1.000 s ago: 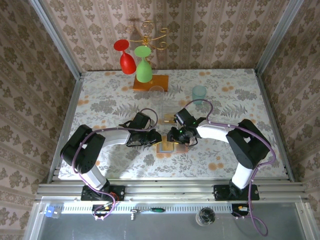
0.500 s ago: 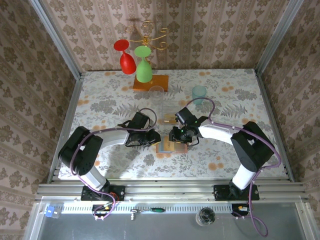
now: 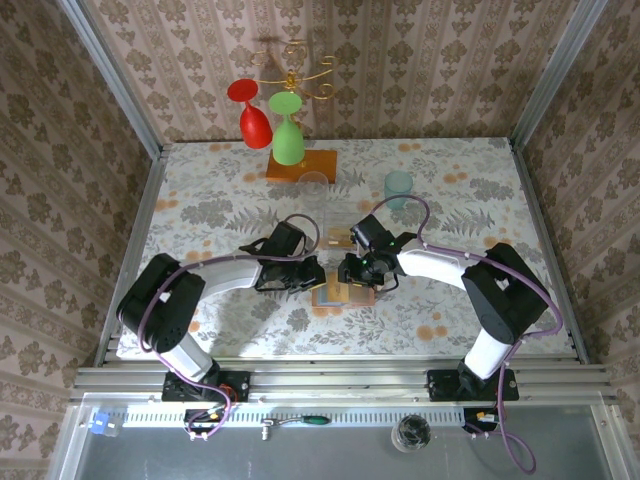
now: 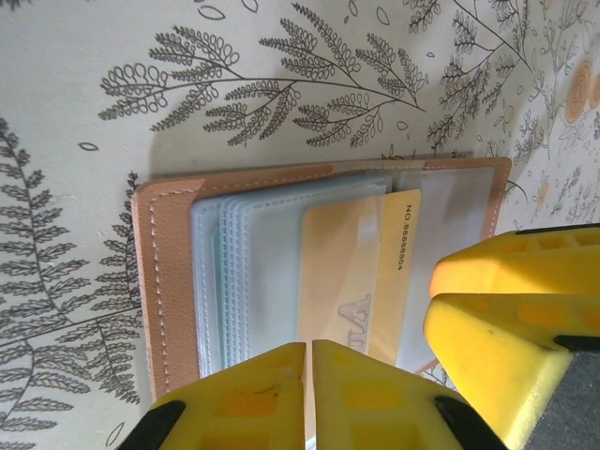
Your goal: Take the credit cards out of the card holder
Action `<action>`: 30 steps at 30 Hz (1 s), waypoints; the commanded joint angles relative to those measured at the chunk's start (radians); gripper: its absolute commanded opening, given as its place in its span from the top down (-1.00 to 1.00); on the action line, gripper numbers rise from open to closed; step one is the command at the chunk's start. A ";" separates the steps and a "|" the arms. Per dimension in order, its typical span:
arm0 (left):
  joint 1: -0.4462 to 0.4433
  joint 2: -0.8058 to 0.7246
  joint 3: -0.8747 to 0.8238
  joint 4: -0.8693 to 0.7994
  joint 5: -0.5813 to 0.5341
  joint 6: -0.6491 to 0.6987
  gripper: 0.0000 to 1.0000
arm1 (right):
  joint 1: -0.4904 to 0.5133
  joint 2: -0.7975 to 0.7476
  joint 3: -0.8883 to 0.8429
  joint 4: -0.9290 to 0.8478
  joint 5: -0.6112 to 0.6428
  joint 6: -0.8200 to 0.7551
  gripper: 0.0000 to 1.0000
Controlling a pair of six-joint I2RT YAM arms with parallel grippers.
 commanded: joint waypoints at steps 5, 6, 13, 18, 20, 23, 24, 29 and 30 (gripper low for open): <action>-0.014 0.026 0.014 0.001 -0.004 0.012 0.85 | 0.006 -0.004 0.001 -0.008 0.012 -0.007 0.39; -0.015 0.029 0.013 0.003 -0.003 0.010 0.85 | 0.006 -0.001 0.001 -0.007 0.012 -0.007 0.39; -0.019 0.045 0.018 -0.003 0.002 0.025 0.89 | 0.005 0.018 -0.013 0.007 0.015 -0.008 0.39; -0.019 0.055 0.015 -0.010 -0.006 0.030 0.89 | 0.005 0.030 -0.022 0.014 0.013 -0.008 0.39; -0.020 0.059 0.016 -0.019 -0.008 0.035 0.89 | 0.005 0.031 -0.027 0.020 0.013 -0.007 0.39; -0.019 0.060 0.019 -0.037 -0.019 0.038 0.90 | 0.005 0.036 -0.032 0.024 0.012 -0.005 0.39; -0.019 0.062 0.023 -0.047 -0.022 0.040 0.90 | 0.005 0.036 -0.033 0.026 0.012 -0.005 0.39; -0.019 0.066 0.028 -0.051 -0.020 0.041 0.91 | 0.004 0.045 -0.041 0.049 -0.006 0.002 0.41; -0.019 0.067 0.028 -0.051 -0.020 0.042 0.91 | 0.004 0.046 -0.045 0.062 -0.018 0.006 0.42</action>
